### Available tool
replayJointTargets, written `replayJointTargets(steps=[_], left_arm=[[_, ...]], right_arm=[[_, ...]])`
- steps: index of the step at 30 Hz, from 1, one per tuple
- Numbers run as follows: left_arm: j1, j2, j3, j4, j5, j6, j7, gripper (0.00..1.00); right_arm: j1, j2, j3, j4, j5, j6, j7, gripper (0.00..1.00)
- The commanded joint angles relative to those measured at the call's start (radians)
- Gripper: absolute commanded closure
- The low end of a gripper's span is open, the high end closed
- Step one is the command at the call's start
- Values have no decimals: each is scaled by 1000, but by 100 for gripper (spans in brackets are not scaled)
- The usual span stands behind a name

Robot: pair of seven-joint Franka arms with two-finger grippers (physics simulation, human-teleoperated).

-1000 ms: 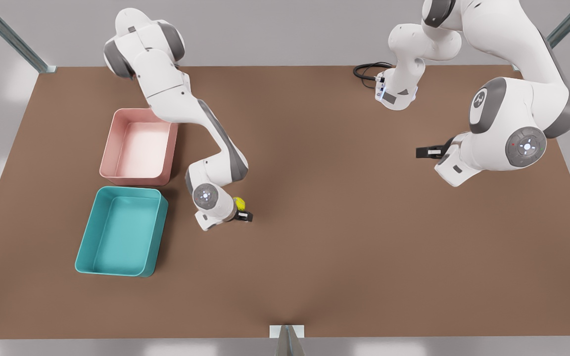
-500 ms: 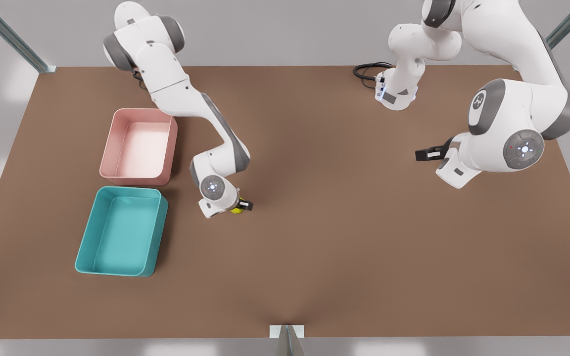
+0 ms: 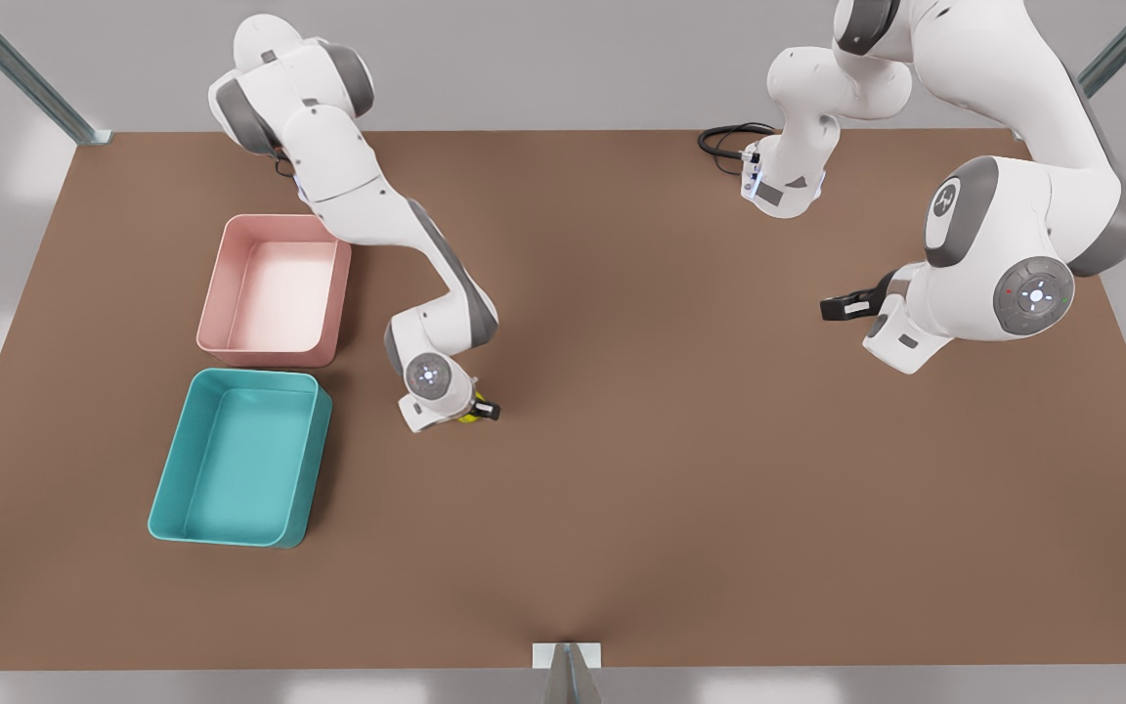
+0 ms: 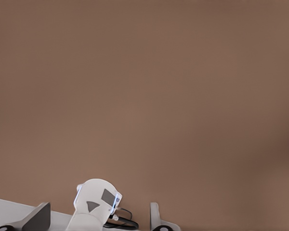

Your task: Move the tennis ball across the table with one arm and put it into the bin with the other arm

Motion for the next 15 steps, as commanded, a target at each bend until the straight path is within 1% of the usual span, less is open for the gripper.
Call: replayJointTargets(steps=[1,12,13,14,15], left_arm=[[-1,-1,0,1,0,-1,-41,0],[-2,5,0,1,0,-1,-44,0],[-2,5,0,1,0,-1,-44,0],[-2,3,0,1,0,-1,-44,0],[-2,5,0,-1,0,-1,-44,0]], right_arm=[[1,10,0,3,1,26,20,0],[0,10,3,0,4,31,20,0],[-2,10,3,0,3,31,20,8],[-2,10,3,0,4,31,20,20],[-3,10,3,0,4,29,20,29]])
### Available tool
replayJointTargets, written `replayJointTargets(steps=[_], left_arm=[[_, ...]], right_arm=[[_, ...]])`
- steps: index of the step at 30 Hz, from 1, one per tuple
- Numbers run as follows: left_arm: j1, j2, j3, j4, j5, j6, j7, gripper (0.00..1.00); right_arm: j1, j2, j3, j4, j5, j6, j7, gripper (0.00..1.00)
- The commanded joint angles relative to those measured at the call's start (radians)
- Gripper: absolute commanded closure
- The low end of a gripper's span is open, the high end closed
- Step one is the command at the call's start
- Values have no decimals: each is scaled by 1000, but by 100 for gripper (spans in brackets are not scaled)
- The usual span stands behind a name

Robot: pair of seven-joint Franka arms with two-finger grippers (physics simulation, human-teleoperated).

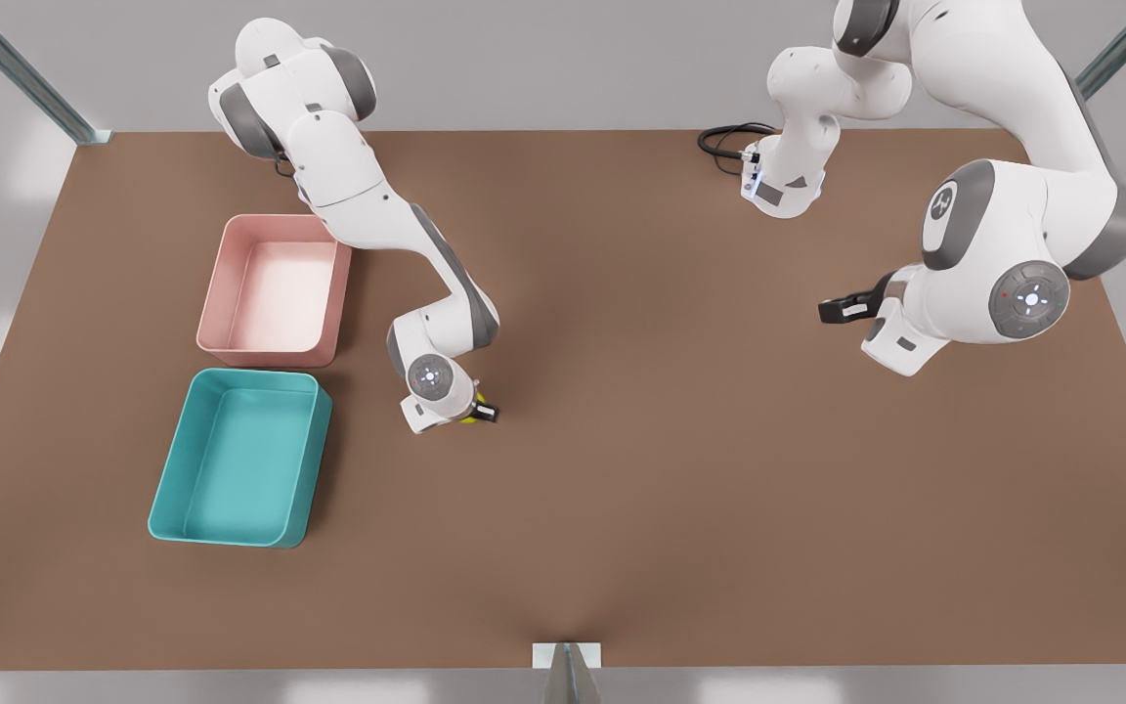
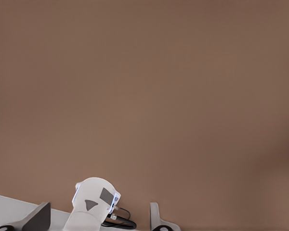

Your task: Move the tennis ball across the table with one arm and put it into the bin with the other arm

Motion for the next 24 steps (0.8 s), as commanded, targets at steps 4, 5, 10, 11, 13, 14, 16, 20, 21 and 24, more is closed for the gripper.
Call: replayJointTargets(steps=[4,5,10,11,13,14,16,20,21,24], left_arm=[[-3,-2,-1,1,0,-2,-22,0],[-3,-2,-1,1,0,-2,-22,0],[-3,-2,-1,1,0,-1,-22,0],[-3,-2,-1,1,0,-1,-22,0],[-3,-2,-1,1,0,-1,-22,0],[-2,-4,-1,1,0,-2,-20,0],[0,-23,-1,1,2,-10,-16,0],[-2,-30,-1,-3,0,-44,-16,0],[0,-33,-20,-3,-1,-54,-17,0],[3,-34,-29,-3,0,-62,-17,0]], right_arm=[[-3,-7,3,5,8,-1,1,45],[-8,-10,3,8,8,-8,-1,44],[-91,-32,1,104,12,-136,-154,44],[-127,-32,0,135,12,-185,-240,44],[-200,-33,-11,206,-2,-307,-444,44],[-209,-49,-62,217,-3,-360,-554,44],[-207,-88,-187,220,-21,-448,-801,44],[-207,-144,-398,220,-91,-546,-1153,44],[-209,-144,-433,220,-100,-548,-1200,44],[-235,-99,-471,220,-84,-546,-1248,0]])
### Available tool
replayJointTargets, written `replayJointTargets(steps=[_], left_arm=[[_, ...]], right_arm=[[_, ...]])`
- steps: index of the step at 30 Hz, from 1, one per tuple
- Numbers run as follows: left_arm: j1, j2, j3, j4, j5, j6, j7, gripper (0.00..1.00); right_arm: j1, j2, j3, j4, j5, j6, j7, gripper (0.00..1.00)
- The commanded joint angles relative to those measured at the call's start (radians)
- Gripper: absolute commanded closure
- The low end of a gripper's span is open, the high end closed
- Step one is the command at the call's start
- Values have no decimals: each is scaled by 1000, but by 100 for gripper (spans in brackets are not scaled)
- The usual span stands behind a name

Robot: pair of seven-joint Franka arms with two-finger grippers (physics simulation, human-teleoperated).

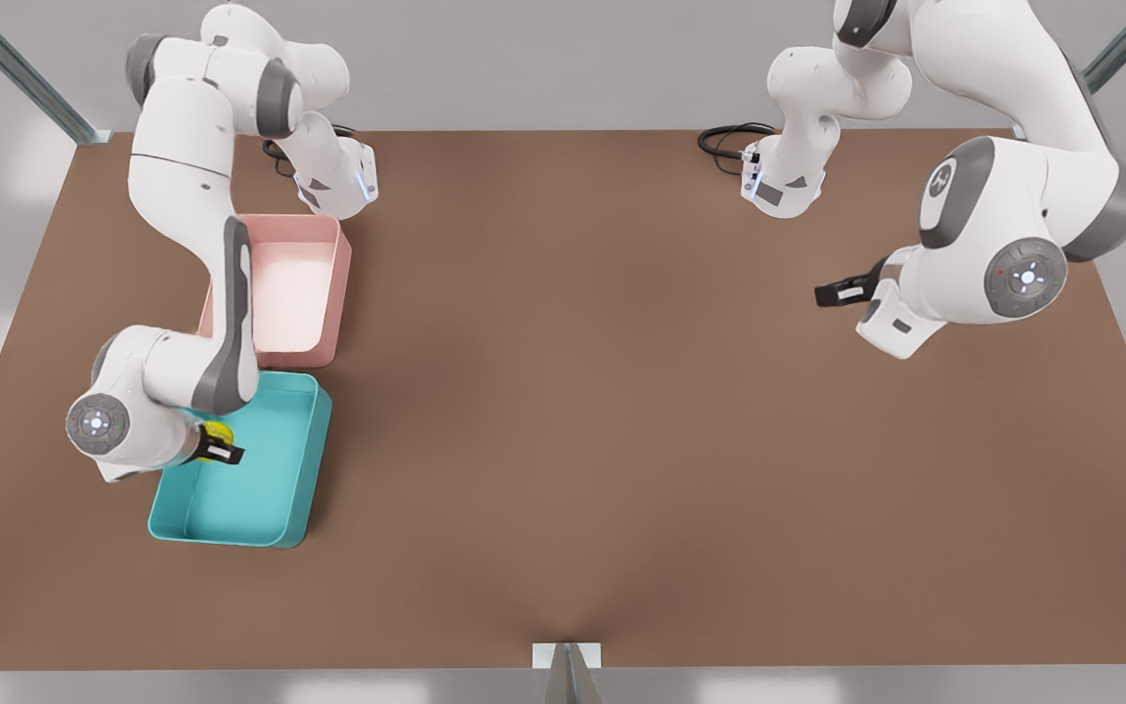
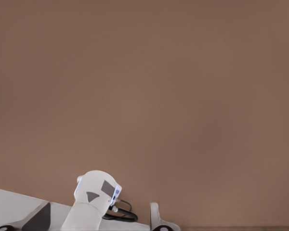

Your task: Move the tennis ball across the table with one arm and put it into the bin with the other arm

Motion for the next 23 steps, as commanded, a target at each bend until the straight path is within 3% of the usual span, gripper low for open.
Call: replayJointTargets(steps=[1,3,5,8,11,12,13,16,17,19,20,23], left_arm=[[2,-2,-2,0,0,-24,-3,0],[3,0,-2,0,-1,-26,-3,0],[3,0,-2,0,-1,-29,-5,0],[3,0,-2,0,0,-37,-5,0],[3,0,-2,0,0,-38,-5,0],[3,0,-2,0,0,-38,-5,0],[3,0,-2,0,0,-40,-5,0],[3,2,-2,0,0,-38,-5,0],[3,2,-2,0,0,-38,-5,0],[3,2,-2,0,0,-40,-5,0],[3,2,-2,0,0,-40,-5,0],[3,-1,-2,6,4,-40,-5,0]], right_arm=[[-3,11,-7,0,3,-88,-689,0],[6,20,-4,1,36,-88,-687,0],[9,75,-7,110,98,-169,-681,0],[20,86,0,161,125,-264,-462,0],[52,29,12,270,104,-477,-244,0],[44,-37,71,268,-34,-491,-204,0],[-37,-130,187,244,-151,-488,-204,0],[-114,-250,272,224,-201,-523,-205,0],[-181,-309,398,167,-278,-511,-193,0],[-339,-511,523,-45,-247,-407,-152,0],[-378,-522,559,-65,-214,-399,-150,0],[-364,-515,557,-59,-209,-402,-150,0]])
